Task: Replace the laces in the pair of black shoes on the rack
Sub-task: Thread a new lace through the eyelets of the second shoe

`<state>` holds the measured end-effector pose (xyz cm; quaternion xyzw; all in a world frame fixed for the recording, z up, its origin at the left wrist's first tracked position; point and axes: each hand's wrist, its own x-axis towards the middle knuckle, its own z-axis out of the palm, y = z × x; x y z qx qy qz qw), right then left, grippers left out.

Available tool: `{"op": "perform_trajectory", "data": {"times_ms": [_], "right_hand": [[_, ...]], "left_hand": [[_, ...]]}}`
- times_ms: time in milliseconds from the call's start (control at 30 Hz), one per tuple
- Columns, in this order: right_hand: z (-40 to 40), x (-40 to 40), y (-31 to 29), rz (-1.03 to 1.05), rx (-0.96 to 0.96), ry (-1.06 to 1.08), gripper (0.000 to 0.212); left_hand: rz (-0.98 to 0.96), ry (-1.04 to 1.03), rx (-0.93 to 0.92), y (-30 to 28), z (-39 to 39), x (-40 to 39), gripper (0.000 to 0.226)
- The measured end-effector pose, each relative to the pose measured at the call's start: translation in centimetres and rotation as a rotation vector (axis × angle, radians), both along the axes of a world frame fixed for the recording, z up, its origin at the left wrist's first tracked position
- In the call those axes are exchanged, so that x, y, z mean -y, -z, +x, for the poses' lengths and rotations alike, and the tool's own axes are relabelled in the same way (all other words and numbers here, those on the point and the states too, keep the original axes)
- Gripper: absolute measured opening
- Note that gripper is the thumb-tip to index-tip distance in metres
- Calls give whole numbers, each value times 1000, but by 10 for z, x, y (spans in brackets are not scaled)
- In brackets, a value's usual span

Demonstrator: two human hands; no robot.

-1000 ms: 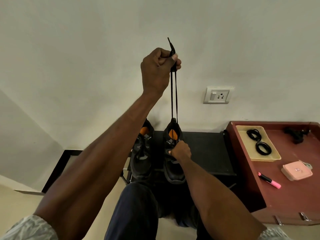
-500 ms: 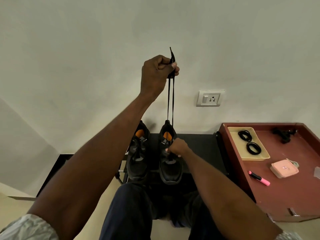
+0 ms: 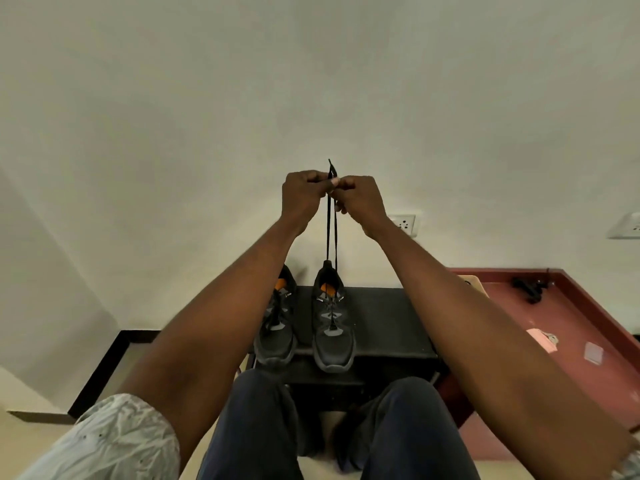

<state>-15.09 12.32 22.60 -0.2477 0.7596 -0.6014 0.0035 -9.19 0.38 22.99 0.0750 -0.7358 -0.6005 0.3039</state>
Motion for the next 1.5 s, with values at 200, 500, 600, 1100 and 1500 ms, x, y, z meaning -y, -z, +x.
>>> {"op": "perform_trajectory", "data": {"times_ms": [200, 500, 600, 1100, 1500], "right_hand": [[-1, -15, -13, 5, 39, 82, 29], [-2, -26, -42, 117, 5, -17, 10], [0, -23, -49, 180, -64, 13, 14], [3, -26, -20, -37, 163, -14, 33], [13, -7, 17, 274, -107, 133, 16]], "left_hand": [[42, 100, 18, 3, 14, 4, 13], [-327, 178, 192, -12, 20, -2, 10], [-464, 192, 275, -15, 18, 0, 12], [-355, -122, 114, -1, 9, 3, 11], [-403, -184, 432, -14, 3, -4, 8]]}}
